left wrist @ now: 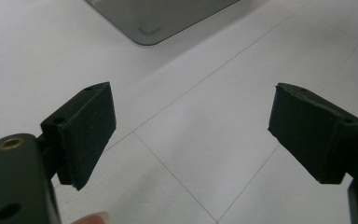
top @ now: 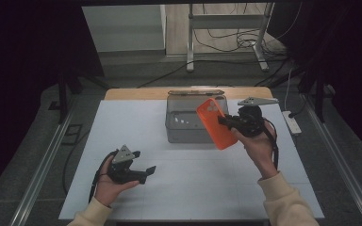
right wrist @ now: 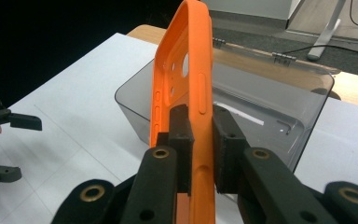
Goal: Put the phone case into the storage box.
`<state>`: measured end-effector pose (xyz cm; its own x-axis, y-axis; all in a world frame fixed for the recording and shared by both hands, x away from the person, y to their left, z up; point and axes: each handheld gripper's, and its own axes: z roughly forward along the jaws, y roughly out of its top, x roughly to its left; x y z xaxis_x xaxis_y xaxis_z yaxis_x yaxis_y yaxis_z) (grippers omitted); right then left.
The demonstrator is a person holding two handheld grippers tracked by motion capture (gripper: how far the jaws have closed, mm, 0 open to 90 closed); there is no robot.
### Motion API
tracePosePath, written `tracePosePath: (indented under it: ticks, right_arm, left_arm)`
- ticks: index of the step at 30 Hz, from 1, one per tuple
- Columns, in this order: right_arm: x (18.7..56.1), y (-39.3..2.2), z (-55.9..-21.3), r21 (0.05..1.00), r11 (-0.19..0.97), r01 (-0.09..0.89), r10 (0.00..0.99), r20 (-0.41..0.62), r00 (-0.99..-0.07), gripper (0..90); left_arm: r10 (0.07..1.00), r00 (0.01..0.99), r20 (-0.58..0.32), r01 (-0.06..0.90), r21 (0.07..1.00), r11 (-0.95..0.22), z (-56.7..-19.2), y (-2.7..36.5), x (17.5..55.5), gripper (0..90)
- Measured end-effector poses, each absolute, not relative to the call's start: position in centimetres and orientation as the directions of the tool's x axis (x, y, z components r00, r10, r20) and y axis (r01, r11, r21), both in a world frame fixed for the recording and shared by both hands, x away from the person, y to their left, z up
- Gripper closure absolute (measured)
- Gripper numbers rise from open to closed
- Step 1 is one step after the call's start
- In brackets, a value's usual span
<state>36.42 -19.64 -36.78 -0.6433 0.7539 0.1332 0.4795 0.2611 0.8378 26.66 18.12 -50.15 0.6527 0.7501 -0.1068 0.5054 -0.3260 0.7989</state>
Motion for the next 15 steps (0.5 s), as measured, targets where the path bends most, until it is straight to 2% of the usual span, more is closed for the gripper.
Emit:
tracePosePath:
  ticks: [15]
  right_arm:
    - [38.0,-18.9,-35.4,0.838,0.249,0.486,0.786,0.118,-0.606,80.0]
  left_arm:
    - [0.754,0.649,-0.105,0.504,0.801,-0.323,-50.1,18.2,26.7,14.5]
